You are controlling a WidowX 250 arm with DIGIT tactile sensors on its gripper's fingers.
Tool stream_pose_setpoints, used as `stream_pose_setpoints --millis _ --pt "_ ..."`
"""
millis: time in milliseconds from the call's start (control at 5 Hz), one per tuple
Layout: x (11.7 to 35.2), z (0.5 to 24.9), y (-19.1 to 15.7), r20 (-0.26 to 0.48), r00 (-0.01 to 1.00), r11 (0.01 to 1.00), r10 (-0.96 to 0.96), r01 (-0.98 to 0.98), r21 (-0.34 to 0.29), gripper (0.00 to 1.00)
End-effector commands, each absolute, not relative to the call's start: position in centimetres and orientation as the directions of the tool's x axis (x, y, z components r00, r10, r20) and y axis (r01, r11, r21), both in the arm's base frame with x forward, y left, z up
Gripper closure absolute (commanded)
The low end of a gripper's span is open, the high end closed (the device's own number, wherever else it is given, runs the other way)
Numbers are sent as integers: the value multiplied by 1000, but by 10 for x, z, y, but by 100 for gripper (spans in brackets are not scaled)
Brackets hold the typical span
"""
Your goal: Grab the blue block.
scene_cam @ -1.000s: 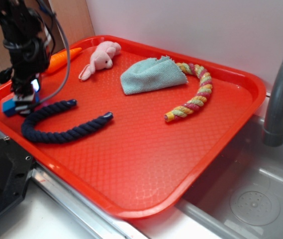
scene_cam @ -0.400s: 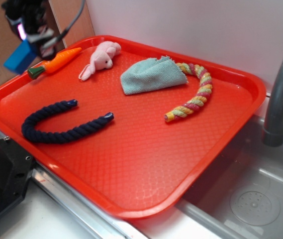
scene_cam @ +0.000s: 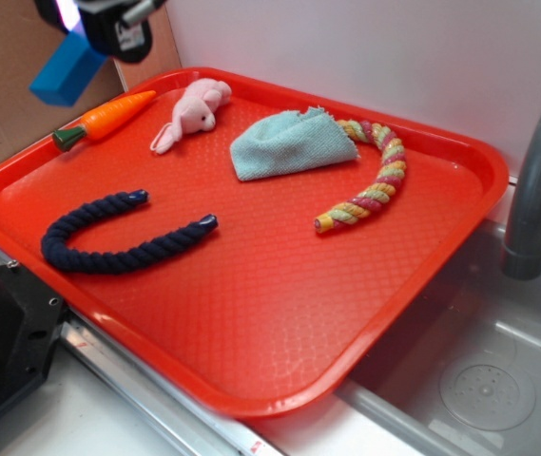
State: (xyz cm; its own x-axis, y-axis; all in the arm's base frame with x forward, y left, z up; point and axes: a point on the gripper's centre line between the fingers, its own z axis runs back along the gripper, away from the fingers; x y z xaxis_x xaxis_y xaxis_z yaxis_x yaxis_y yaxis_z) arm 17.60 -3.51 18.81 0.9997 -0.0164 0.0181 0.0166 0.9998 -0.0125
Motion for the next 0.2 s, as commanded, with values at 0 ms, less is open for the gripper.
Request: stream_pose_setpoints --millis 0 --pt "199 201 -21 94 996 999 9 -6 -33 100"
